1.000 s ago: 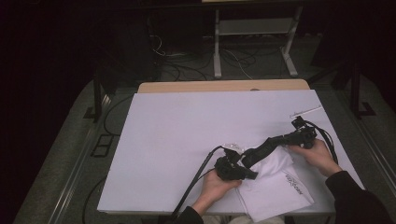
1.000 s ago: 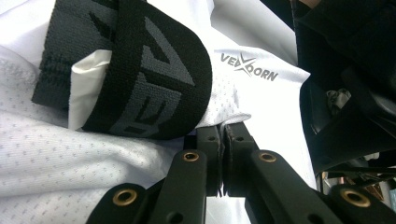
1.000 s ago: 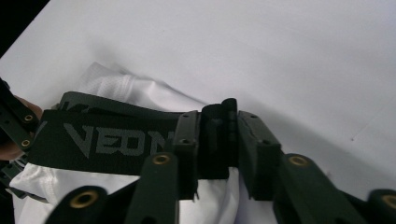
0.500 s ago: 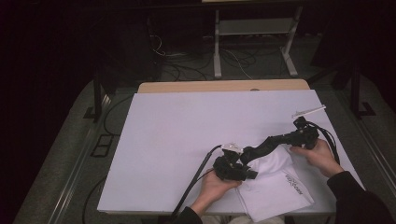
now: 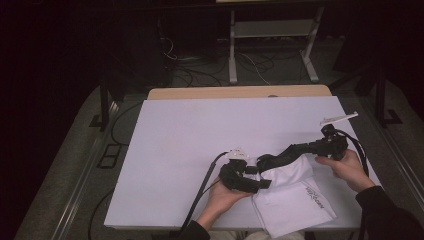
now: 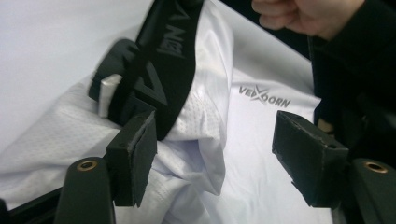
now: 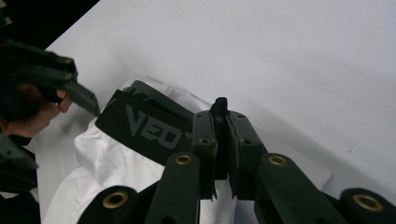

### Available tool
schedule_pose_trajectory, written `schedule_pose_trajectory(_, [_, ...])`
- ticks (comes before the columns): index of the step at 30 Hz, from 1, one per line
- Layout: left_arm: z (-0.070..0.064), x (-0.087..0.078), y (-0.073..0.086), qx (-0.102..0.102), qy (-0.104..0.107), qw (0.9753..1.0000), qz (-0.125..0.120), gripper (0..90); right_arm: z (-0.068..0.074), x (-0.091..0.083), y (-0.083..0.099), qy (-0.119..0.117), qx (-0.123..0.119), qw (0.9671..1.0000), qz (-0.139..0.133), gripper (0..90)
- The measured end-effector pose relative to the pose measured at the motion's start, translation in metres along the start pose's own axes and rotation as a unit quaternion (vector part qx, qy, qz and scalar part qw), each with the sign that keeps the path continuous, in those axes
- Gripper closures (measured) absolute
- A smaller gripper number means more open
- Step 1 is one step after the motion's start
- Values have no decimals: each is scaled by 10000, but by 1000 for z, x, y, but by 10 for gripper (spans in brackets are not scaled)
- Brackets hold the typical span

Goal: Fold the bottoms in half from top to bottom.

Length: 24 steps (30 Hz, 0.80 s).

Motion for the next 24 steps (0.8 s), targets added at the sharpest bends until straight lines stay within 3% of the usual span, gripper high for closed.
schedule_pose_trajectory(8, [11,-6,-14,-233,-82,9995,-179,257,9,-6,3,-117,-75,9999,48,810])
schedule_pose_trajectory(24, [33,-10,-27,-397,-295,9985,-223,244,21,-20,21,-437,-201,9985,241,808])
Point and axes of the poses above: each handheld gripper's, and its own axes: x roughly forward along the jaws, y roughly out of its underside, z roughly to its left, the point moved 10 cm from there along x, roughly forward along the jaws, and after that the axes turned 3 degrees about -z, right-handed, at the moved point
